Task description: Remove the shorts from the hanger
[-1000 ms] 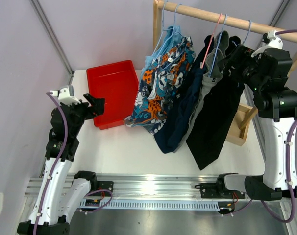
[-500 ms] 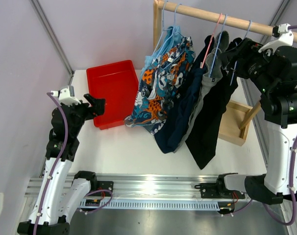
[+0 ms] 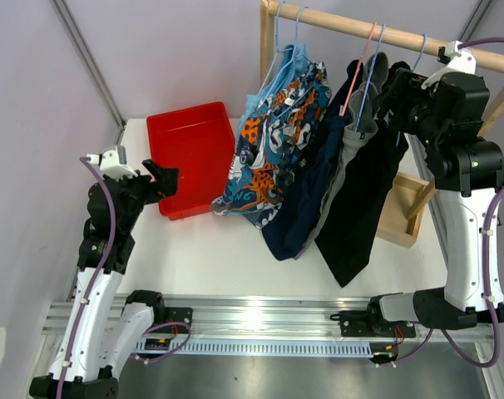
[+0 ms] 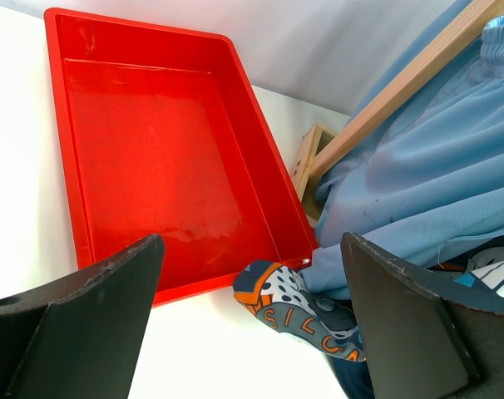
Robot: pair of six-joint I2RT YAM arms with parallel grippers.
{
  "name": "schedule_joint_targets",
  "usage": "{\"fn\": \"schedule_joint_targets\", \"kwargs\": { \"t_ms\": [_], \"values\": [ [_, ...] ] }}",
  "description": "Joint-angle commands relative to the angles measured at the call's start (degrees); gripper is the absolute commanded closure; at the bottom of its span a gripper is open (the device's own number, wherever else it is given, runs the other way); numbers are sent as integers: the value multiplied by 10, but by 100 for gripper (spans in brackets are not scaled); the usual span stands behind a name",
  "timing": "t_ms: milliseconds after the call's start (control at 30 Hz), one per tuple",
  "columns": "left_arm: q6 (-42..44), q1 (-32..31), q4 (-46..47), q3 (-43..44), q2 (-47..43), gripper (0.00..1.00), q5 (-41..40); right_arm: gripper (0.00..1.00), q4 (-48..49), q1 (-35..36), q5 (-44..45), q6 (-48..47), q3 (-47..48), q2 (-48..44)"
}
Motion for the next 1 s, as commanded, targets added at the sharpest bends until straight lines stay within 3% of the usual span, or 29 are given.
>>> {"fn": "schedule_joint_targets", "kwargs": {
  "t_ms": [0,667,967],
  "values": [
    [8,-2,13,3,-3,6,3,18,13,9,40,-21,-9,-1],
    [8,-3,13,0,2,7,7,18,31,19,111,-46,-37,-16],
    [8,-3,13,0,5,7,6,18,55,19,88,-39,-39,-47]
  ]
}}
